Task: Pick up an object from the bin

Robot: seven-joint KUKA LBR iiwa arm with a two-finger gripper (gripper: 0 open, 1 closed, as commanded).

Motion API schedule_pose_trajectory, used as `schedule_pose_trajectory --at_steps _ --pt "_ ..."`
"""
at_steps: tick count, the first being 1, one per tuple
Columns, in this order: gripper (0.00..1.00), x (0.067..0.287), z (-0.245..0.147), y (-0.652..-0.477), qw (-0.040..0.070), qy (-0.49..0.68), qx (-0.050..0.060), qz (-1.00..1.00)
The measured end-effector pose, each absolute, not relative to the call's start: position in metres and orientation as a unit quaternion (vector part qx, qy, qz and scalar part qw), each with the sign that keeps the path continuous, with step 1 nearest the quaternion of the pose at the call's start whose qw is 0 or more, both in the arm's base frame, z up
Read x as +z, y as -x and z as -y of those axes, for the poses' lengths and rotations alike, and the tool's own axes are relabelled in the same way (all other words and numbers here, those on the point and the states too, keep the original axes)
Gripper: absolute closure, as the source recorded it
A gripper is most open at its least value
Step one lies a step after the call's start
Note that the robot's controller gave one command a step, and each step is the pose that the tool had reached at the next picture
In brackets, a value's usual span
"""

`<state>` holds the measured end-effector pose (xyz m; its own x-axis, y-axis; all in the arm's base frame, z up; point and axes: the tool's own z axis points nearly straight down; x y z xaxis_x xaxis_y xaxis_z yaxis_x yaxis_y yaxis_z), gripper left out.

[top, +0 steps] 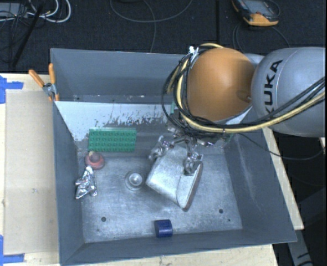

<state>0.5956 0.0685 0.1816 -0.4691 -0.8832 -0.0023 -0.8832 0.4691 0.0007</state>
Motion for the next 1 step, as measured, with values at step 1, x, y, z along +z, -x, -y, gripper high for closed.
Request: schedule_pose_trajectory --at_steps 1 --pt "1.0 0.2327 -0.0719 -0.5981 0.002 0.563 0.0 -0.827"
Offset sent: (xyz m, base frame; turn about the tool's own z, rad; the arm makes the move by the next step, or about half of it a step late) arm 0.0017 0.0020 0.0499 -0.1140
